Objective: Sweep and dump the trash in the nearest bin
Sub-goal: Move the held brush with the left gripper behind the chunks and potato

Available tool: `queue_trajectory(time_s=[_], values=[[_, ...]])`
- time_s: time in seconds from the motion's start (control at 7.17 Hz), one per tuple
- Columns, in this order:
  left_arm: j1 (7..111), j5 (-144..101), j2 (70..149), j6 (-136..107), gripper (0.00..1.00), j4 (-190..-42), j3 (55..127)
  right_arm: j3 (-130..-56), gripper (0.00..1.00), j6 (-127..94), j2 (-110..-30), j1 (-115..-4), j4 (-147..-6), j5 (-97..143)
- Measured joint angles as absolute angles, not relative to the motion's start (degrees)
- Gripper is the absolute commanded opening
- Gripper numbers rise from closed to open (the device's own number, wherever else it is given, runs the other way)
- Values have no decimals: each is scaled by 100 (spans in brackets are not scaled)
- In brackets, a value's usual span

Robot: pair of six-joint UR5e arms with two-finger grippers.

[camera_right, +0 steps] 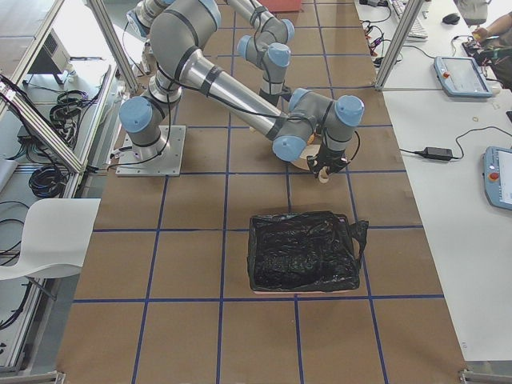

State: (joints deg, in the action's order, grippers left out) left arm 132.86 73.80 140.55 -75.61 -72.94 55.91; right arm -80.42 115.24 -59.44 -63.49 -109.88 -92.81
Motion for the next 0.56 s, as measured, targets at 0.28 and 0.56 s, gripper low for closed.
queue_trajectory(time_s=[0.28, 0.56], values=[[13289, 7354, 14134, -7292, 0, -7445, 5456, -8042, 0, 11529, -5941, -6360, -10994, -9294], [13289, 7369, 14155, -6925, 0, -7518, 5419, -8042, 0, 11526, -5939, -6363, -11002, -9290]])
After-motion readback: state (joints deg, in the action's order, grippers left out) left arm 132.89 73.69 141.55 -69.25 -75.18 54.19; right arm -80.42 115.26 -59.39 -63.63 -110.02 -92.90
